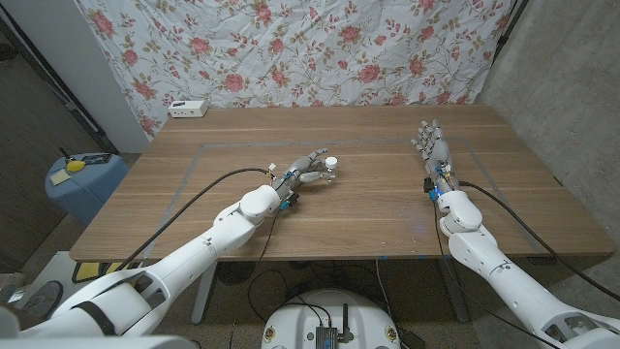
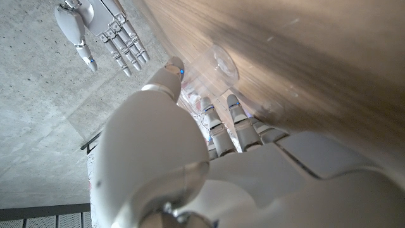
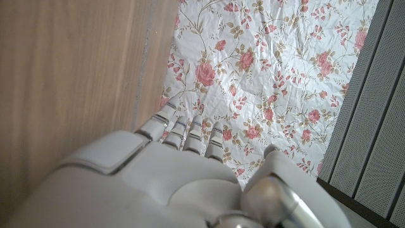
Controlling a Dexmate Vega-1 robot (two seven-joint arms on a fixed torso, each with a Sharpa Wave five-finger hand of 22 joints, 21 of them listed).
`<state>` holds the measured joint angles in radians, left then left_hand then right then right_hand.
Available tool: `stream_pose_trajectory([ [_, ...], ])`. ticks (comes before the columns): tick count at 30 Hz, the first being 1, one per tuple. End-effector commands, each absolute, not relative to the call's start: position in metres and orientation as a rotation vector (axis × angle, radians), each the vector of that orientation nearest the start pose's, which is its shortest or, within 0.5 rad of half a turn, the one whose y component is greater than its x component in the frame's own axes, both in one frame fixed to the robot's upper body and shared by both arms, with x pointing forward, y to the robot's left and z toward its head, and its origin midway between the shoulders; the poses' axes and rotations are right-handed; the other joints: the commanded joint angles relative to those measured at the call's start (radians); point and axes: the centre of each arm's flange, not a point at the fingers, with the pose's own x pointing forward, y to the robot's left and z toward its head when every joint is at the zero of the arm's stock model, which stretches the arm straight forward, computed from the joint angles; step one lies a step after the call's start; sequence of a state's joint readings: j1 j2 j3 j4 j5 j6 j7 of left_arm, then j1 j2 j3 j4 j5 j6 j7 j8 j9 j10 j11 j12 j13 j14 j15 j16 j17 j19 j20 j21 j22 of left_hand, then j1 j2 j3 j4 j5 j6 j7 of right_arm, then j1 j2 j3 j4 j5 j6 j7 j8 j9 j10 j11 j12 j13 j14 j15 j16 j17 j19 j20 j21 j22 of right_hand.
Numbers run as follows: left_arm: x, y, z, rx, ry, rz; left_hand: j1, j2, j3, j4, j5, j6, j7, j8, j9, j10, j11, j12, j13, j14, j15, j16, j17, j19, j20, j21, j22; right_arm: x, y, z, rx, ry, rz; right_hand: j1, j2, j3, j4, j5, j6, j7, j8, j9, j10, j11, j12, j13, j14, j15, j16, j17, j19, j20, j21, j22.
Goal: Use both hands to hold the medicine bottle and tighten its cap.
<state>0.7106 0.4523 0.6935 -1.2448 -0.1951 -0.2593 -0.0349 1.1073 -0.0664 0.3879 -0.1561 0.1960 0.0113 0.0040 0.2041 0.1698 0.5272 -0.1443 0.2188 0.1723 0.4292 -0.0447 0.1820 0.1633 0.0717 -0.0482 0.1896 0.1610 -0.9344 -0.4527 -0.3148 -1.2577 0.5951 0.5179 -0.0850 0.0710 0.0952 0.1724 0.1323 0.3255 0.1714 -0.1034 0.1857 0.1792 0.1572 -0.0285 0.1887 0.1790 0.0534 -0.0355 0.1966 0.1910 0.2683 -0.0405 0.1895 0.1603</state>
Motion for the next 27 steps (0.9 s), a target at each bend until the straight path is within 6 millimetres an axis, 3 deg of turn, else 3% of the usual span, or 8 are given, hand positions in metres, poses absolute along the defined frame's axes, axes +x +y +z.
stream_pose_trajectory([
  [1,0.6586,0.1331,-0.0692,0.517,-0.572,-0.441,0.017,0.002,-0.007,0.001,0.003,0.016,0.009,0.002,0.004,0.021,0.0,0.001,0.001,0.022,-0.165,0.008,0.001,0.027,-0.041,0.004,0.004,0.6319,-0.3147,-0.0618,0.12,-0.722,0.035,-0.006,0.002,-0.001,-0.002,0.005,0.0,0.007,0.004,0.002,0.009,0.002,0.002,0.004,0.008,-0.021,0.0,0.003,0.01,-0.054,-0.003,0.006],
  [8,0.6591,0.1311,-0.0675,0.508,-0.589,-0.429,0.029,0.008,-0.015,0.001,0.002,0.046,0.037,0.003,0.004,0.053,-0.002,0.001,0.001,0.056,-0.164,0.01,0.002,0.051,-0.052,0.007,0.004,0.6317,-0.3153,-0.0633,0.126,-0.725,0.03,-0.007,0.002,-0.001,-0.002,0.006,0.0,0.007,0.004,0.001,0.009,0.0,0.002,0.004,0.009,-0.021,0.001,0.003,0.009,-0.053,-0.003,0.006],
  [13,0.6584,0.1299,-0.0656,0.51,-0.6,-0.423,0.043,0.011,-0.025,-0.001,0.0,0.075,0.078,0.002,0.004,0.082,0.0,0.001,0.001,0.091,-0.163,0.012,0.002,0.071,-0.064,0.007,0.004,0.6315,-0.316,-0.0646,0.129,-0.727,0.025,-0.007,0.002,-0.001,-0.002,0.006,0.0,0.007,0.004,0.001,0.01,0.001,0.002,0.004,0.008,-0.02,0.001,0.003,0.01,-0.053,-0.003,0.006],
  [19,0.6557,0.1304,-0.0668,0.509,-0.599,-0.41,0.051,0.014,-0.033,0.001,-0.002,0.091,0.092,0.0,0.004,0.11,0.0,0.001,0.001,0.121,-0.162,0.014,0.002,0.084,-0.084,0.006,0.004,0.6319,-0.3163,-0.0662,0.133,-0.728,0.021,-0.007,0.002,-0.001,-0.002,0.006,0.001,0.006,0.004,0.001,0.01,0.003,0.002,0.004,0.007,-0.021,0.0,0.003,0.008,-0.053,-0.004,0.006],
  [24,0.654,0.1312,-0.0671,0.507,-0.61,-0.401,0.06,0.021,-0.041,0.002,-0.005,0.114,0.115,0.0,0.004,0.139,0.005,0.002,0.002,0.153,-0.161,0.016,0.003,0.103,-0.094,0.007,0.004,0.6324,-0.3162,-0.0672,0.134,-0.728,0.02,-0.007,0.002,-0.001,-0.002,0.007,0.004,-0.015,0.005,0.001,0.009,0.001,0.002,0.004,0.006,-0.021,0.0,0.003,0.007,-0.054,-0.004,0.006],
  [27,0.653,0.1316,-0.0674,0.508,-0.617,-0.385,0.068,0.026,-0.044,0.002,-0.006,0.127,0.121,-0.001,0.005,0.16,0.01,0.003,0.002,0.173,-0.163,0.018,0.003,0.121,-0.101,0.009,0.004,0.6327,-0.3159,-0.0676,0.135,-0.728,0.019,-0.007,0.002,-0.002,-0.002,0.007,0.003,0.009,0.004,0.001,0.009,0.003,0.001,0.004,0.006,-0.021,0.0,0.003,0.007,-0.054,-0.004,0.006],
])
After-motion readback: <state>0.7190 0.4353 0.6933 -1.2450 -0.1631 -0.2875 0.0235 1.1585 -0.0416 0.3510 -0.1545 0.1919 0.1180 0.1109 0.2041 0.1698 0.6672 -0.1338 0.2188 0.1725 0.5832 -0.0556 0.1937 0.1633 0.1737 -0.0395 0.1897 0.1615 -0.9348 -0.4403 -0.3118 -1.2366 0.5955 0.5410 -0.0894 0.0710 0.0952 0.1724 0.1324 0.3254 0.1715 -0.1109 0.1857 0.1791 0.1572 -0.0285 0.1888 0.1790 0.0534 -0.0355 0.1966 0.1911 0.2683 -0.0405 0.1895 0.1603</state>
